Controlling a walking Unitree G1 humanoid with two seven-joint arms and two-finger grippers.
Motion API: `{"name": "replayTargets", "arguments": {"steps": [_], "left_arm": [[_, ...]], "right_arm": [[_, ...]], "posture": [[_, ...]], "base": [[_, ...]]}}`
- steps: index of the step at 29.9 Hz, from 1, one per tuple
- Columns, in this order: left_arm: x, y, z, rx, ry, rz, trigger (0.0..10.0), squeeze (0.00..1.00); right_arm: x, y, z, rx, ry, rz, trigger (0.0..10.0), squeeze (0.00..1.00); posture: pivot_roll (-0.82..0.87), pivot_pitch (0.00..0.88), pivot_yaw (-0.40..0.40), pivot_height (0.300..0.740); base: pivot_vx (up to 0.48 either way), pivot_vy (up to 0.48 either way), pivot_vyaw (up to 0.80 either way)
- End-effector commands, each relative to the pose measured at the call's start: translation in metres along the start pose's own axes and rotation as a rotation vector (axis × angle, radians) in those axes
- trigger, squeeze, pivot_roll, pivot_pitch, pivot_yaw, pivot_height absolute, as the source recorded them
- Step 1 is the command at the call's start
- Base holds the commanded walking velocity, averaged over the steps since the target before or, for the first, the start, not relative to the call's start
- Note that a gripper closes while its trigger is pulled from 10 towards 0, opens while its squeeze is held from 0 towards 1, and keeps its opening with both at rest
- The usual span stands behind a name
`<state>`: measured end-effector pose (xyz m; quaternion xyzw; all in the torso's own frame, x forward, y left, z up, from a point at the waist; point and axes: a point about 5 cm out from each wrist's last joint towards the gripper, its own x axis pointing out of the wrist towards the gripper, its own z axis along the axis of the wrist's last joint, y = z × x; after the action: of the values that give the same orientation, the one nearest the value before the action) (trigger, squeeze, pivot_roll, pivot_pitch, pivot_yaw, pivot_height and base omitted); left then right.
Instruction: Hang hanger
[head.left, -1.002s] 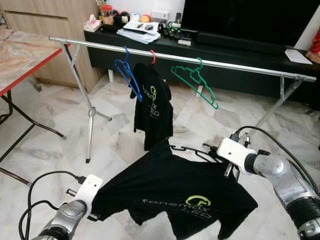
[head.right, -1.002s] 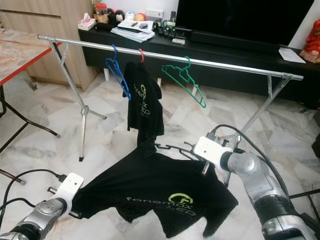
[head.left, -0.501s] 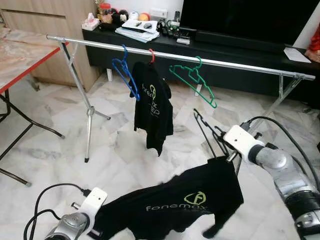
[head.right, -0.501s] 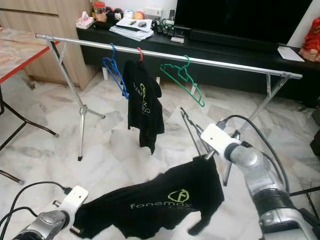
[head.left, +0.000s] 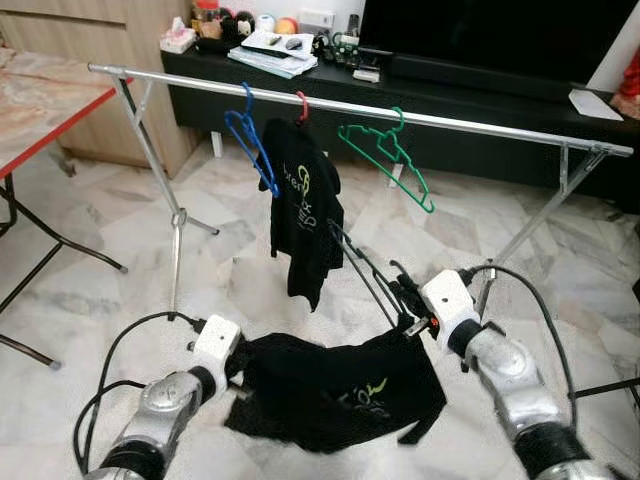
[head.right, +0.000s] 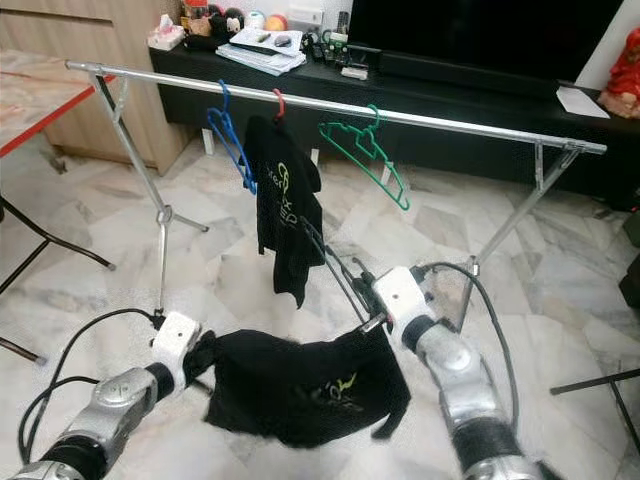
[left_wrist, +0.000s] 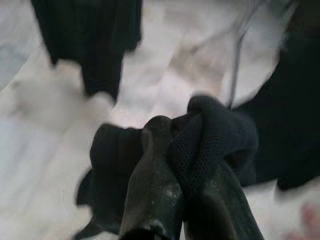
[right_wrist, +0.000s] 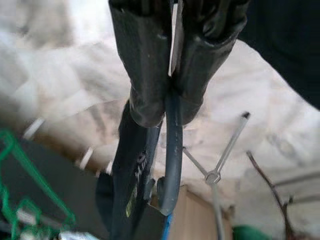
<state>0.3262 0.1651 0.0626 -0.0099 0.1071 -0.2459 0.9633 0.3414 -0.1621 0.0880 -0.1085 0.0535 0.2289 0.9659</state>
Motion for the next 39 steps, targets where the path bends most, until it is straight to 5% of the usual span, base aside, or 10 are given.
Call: {"name": "replayTargets", "arguments": {"steps": [1,4,18,20,22,25,32,34,37,39], "left_arm": [[0.003,0.000,0.016,-0.032,-0.065,-0.042,0.0,0.00],[0.004,-0.004,0.027,-0.069,-0.105,-0.102,0.0,0.00],[-0.001,-0.012,0.069,-0.253,-0.289,-0.212,0.0,0.00],[-0.004,-0.018,0.077,-0.288,-0.317,-0.259,0.0,0.00],[-0.004,-0.019,0.078,-0.291,-0.319,-0.267,0.0,0.00],[-0.006,-0.021,0.081,-0.302,-0.319,-0.289,0.0,0.00],[-0.005,-0.024,0.079,-0.309,-0.306,-0.300,0.0,0.00],[-0.008,-0.028,0.081,-0.323,-0.300,-0.316,0.0,0.00],[-0.009,-0.029,0.083,-0.327,-0.301,-0.326,0.0,0.00],[-0.010,-0.029,0.084,-0.338,-0.307,-0.331,0.0,0.00]], "right_arm": [[-0.007,-0.011,-0.003,0.037,-0.049,-0.138,10.0,0.00],[-0.012,-0.024,0.004,0.003,-0.142,-0.409,10.0,0.00],[-0.008,0.010,-0.002,-0.650,-0.186,-0.557,10.0,0.00],[-0.007,0.011,-0.014,-0.322,-0.095,-0.541,10.0,0.00],[-0.007,0.010,-0.016,-0.198,-0.081,-0.542,10.0,0.00],[-0.001,0.009,-0.027,0.385,-0.031,-0.532,10.0,0.00],[0.006,0.003,-0.009,0.765,-0.232,-0.459,10.0,0.00],[0.004,-0.014,0.008,1.110,-0.504,-0.351,10.0,0.00],[0.000,-0.024,0.019,1.068,-0.587,-0.323,10.0,0.00],[0.001,-0.021,0.015,0.600,-0.371,-0.461,10.0,0.00]], "posture": [[-0.04,0.136,-0.077,0.740],[-0.05,0.134,-0.076,0.740],[-0.01,0.136,-0.070,0.740],[-0.01,0.137,-0.069,0.740],[-0.01,0.137,-0.069,0.740],[-0.01,0.138,-0.067,0.740],[-0.01,0.137,-0.066,0.740],[0.00,0.139,-0.065,0.740],[0.00,0.139,-0.064,0.740],[0.00,0.138,-0.062,0.740]], "base": [[0.000,0.000,0.00],[0.000,0.000,0.00],[0.000,0.000,0.00],[0.000,0.000,0.00],[0.000,0.000,0.00],[0.000,0.000,0.00],[0.000,0.000,0.00],[0.000,0.000,0.00],[0.000,0.000,0.00],[0.000,0.000,0.00]]}}
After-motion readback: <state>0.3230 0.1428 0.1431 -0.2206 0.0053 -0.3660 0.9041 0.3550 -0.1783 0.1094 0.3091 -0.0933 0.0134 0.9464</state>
